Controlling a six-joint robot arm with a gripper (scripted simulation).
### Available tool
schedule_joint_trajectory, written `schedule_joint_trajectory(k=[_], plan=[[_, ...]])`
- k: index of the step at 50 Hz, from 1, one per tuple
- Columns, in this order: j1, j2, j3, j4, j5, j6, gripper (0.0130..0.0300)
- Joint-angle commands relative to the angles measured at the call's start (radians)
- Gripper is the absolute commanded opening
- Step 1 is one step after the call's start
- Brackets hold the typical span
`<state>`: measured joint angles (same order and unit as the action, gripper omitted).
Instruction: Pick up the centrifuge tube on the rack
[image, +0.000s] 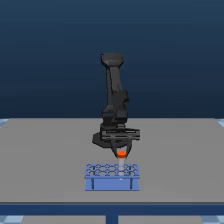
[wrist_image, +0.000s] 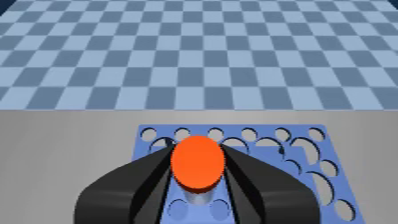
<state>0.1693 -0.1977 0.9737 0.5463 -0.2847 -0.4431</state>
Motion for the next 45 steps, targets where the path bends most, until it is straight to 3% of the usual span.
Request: schedule_joint_trajectory(k=[1,20,45], plan=[[0.000,0.000,0.000,0.000,-0.001,0.000,0.0130],[0.000,-0.005,-0.003,0.015,0.007,-0.015,0.0130],[0.000,-0.052,-0.027,0.184,0.064,-0.190,0.0130]])
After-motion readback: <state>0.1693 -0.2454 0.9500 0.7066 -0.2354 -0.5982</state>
